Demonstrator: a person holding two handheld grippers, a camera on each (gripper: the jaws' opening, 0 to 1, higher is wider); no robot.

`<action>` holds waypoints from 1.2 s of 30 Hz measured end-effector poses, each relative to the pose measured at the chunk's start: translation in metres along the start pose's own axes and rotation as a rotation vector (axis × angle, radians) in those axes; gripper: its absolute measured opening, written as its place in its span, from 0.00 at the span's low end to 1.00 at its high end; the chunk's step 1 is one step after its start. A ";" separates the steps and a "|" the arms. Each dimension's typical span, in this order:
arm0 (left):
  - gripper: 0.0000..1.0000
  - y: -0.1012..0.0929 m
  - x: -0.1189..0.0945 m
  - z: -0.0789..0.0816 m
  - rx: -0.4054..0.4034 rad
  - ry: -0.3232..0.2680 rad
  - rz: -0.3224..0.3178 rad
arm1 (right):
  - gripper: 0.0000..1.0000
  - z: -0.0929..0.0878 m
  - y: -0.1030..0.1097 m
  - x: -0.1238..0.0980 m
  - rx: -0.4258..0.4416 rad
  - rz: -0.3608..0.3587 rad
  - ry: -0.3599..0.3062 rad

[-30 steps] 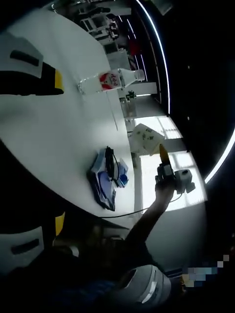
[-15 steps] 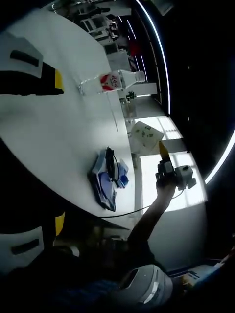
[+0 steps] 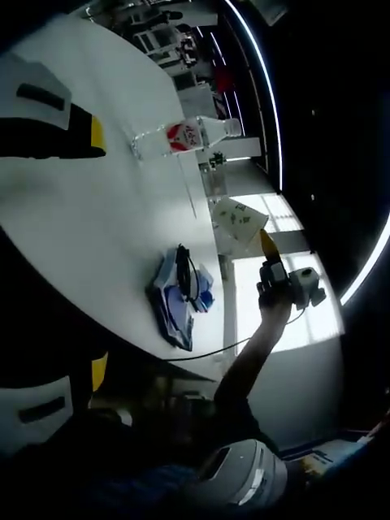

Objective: Arrange the tabletop items into an orderly group along one side of the table until the central work area is clear of visible clutter.

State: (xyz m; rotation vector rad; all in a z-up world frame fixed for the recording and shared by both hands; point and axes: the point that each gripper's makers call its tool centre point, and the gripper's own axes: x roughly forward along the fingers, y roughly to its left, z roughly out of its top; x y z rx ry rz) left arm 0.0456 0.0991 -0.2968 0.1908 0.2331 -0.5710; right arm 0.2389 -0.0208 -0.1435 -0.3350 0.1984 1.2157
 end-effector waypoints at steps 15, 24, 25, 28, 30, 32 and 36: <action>0.96 0.001 -0.001 0.002 -0.003 -0.007 0.000 | 0.00 -0.005 -0.005 0.013 0.033 0.025 0.032; 0.96 0.000 0.000 0.000 -0.008 -0.004 -0.005 | 0.00 -0.010 -0.005 0.024 0.036 0.040 0.062; 0.96 0.000 0.000 0.000 -0.007 -0.004 -0.005 | 0.00 -0.010 -0.005 0.026 0.036 0.041 0.067; 0.96 0.000 -0.001 -0.001 -0.009 -0.004 -0.004 | 0.00 -0.010 -0.010 0.030 0.040 0.045 0.075; 0.96 0.001 -0.001 -0.001 -0.009 -0.003 -0.003 | 0.00 -0.011 -0.010 0.033 0.041 0.047 0.083; 0.96 0.002 -0.001 -0.001 -0.009 -0.003 -0.002 | 0.00 -0.012 -0.009 0.035 0.041 0.048 0.087; 0.96 0.002 -0.001 0.000 -0.010 -0.007 -0.001 | 0.00 -0.014 -0.010 0.041 0.046 0.053 0.100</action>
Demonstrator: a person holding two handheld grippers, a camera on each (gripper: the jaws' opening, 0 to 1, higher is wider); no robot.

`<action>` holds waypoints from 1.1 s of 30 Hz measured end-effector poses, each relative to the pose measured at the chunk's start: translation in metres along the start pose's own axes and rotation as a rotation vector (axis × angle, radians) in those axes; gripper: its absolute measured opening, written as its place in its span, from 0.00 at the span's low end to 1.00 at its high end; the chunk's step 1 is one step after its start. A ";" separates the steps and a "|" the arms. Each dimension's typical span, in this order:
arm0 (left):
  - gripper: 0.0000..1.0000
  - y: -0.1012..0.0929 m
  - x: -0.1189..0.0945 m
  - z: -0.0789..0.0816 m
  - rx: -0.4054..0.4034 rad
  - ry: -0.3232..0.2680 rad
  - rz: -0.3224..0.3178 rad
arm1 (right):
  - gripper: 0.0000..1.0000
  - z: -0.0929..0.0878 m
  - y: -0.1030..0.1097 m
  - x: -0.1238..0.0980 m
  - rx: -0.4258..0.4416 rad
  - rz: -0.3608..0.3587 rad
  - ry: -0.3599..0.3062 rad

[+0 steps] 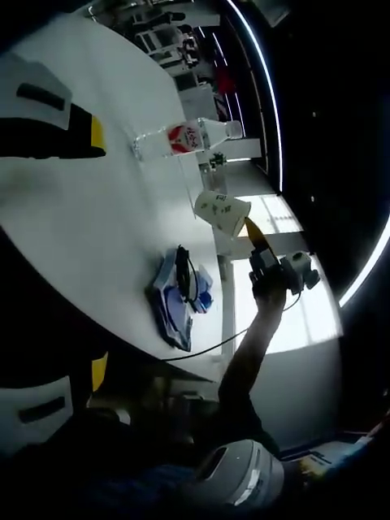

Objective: Arrange the tabletop items into an orderly group along one side of the table until the central work area is clear of visible clutter.

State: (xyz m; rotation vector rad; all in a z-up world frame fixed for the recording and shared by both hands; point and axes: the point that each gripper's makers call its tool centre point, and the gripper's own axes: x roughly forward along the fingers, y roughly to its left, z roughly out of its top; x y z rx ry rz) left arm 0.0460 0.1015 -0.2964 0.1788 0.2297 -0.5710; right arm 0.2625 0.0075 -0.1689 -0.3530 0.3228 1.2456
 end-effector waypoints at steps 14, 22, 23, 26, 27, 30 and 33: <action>0.96 0.000 -0.003 -0.001 0.000 -0.003 0.004 | 0.00 -0.007 -0.001 0.013 0.007 0.004 0.044; 0.96 -0.001 -0.004 -0.002 0.004 -0.003 0.001 | 0.00 -0.010 0.002 0.018 0.014 0.011 0.060; 0.96 -0.001 -0.004 -0.002 0.006 -0.002 0.001 | 0.00 -0.011 0.002 0.019 0.014 0.010 0.065; 0.96 -0.001 -0.004 -0.001 0.007 -0.003 0.001 | 0.00 -0.015 0.001 0.023 0.025 0.012 0.078; 0.96 -0.001 -0.004 -0.001 0.009 -0.002 0.001 | 0.00 -0.016 0.000 0.024 0.028 0.012 0.082; 0.96 -0.003 -0.003 0.000 0.011 -0.006 -0.006 | 0.00 -0.019 -0.002 0.030 0.039 0.013 0.095; 0.96 -0.003 -0.004 -0.001 0.015 0.001 -0.004 | 0.00 -0.020 0.001 0.034 0.039 0.019 0.101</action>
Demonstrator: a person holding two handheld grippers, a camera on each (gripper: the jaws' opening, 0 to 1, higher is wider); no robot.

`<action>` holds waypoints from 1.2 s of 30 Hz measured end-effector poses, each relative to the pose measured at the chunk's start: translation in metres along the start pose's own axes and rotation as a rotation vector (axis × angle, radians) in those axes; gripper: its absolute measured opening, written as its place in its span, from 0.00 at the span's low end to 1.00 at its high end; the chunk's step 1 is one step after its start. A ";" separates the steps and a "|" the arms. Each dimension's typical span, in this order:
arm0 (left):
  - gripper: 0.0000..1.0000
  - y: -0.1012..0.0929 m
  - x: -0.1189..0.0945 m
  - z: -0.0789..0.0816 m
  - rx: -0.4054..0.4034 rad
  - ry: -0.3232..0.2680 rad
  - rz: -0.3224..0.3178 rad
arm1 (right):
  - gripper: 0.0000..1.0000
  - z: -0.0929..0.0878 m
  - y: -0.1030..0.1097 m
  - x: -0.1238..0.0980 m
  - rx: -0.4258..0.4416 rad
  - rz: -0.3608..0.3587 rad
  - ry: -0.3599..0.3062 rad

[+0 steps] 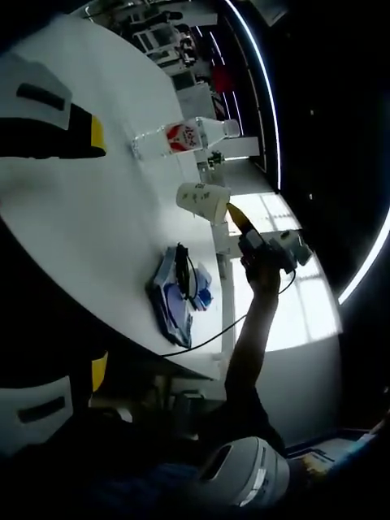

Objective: Arrange the tabletop items into an orderly group along one side of the table until the central work area is clear of visible clutter.

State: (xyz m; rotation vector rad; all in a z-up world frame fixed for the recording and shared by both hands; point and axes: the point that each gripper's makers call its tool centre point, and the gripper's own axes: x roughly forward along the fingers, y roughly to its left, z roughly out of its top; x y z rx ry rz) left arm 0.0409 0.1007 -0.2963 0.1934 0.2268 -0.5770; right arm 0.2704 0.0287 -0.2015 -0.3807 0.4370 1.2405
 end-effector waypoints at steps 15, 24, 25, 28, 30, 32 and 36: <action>0.96 0.001 -0.003 -0.002 -0.005 -0.004 0.008 | 0.00 -0.003 0.001 0.017 0.007 0.015 0.030; 0.95 0.002 -0.005 -0.003 -0.003 -0.002 0.009 | 0.00 -0.009 0.002 0.025 0.029 0.021 0.045; 0.95 0.001 -0.005 -0.003 -0.003 -0.002 0.009 | 0.00 -0.009 0.002 0.026 0.031 0.021 0.044; 0.94 0.001 -0.006 -0.004 -0.001 0.000 0.006 | 0.00 -0.012 -0.002 0.032 0.040 0.024 0.056; 0.94 0.001 -0.007 -0.004 -0.001 0.001 0.008 | 0.00 -0.013 -0.003 0.035 0.042 0.025 0.059; 0.94 0.002 -0.008 -0.004 -0.004 0.000 0.011 | 0.00 -0.013 -0.003 0.037 0.046 0.024 0.062; 0.94 0.002 -0.008 -0.003 -0.001 -0.004 0.010 | 0.00 -0.013 -0.003 0.042 0.051 0.030 0.069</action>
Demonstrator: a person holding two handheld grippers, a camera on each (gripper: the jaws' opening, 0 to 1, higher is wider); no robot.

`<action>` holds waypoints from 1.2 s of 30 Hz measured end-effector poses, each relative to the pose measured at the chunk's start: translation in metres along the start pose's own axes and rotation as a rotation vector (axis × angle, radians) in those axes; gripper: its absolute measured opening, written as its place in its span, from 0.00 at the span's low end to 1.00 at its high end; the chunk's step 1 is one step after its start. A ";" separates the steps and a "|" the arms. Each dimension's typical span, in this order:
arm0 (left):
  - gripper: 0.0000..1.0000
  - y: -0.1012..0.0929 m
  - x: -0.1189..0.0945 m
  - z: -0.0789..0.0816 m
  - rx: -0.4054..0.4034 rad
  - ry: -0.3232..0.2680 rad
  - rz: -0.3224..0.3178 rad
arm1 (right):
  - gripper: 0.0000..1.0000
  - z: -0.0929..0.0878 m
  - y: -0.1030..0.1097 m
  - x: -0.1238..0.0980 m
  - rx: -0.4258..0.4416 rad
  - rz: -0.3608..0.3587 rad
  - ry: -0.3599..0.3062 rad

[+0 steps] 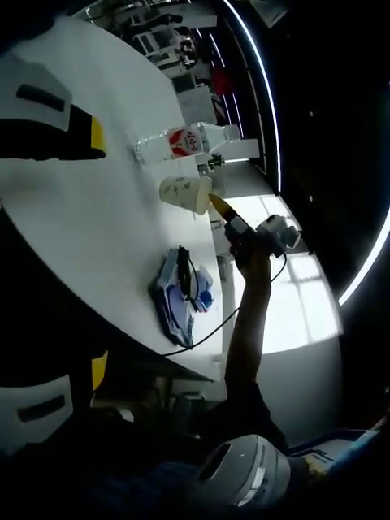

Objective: Arrange the tabletop items into an orderly group along one side of the table until the central work area is clear of visible clutter.

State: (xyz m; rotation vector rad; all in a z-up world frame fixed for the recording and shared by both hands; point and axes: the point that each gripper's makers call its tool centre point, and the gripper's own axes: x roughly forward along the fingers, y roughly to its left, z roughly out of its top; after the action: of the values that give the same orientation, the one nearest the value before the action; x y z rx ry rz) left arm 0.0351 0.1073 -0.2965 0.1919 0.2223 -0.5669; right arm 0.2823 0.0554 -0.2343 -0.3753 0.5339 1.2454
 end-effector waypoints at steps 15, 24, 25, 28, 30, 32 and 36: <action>0.94 0.000 -0.001 -0.003 -0.008 0.002 0.002 | 0.00 -0.007 0.007 0.011 0.016 0.000 0.016; 0.94 0.000 0.000 -0.004 -0.007 0.001 -0.002 | 0.00 -0.010 0.005 0.015 0.011 -0.009 0.019; 0.94 0.000 0.000 -0.004 -0.008 0.000 -0.003 | 0.00 -0.009 0.002 0.017 0.004 -0.009 0.018; 0.94 0.000 0.001 -0.004 -0.008 0.001 -0.004 | 0.00 -0.008 0.000 0.019 -0.021 -0.026 0.007; 0.94 -0.001 0.001 -0.006 -0.010 0.004 -0.005 | 0.00 -0.005 -0.001 0.019 -0.012 -0.019 0.001; 0.94 -0.001 0.002 -0.007 -0.011 0.007 -0.007 | 0.00 -0.004 -0.003 0.019 -0.025 -0.034 -0.005; 0.94 -0.001 0.003 -0.007 -0.010 0.007 -0.009 | 0.00 -0.002 -0.006 0.021 -0.025 -0.039 -0.008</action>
State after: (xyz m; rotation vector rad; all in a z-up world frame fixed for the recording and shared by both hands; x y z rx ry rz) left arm 0.0354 0.1065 -0.3040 0.1837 0.2332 -0.5735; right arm 0.2928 0.0689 -0.2485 -0.4005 0.5024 1.2164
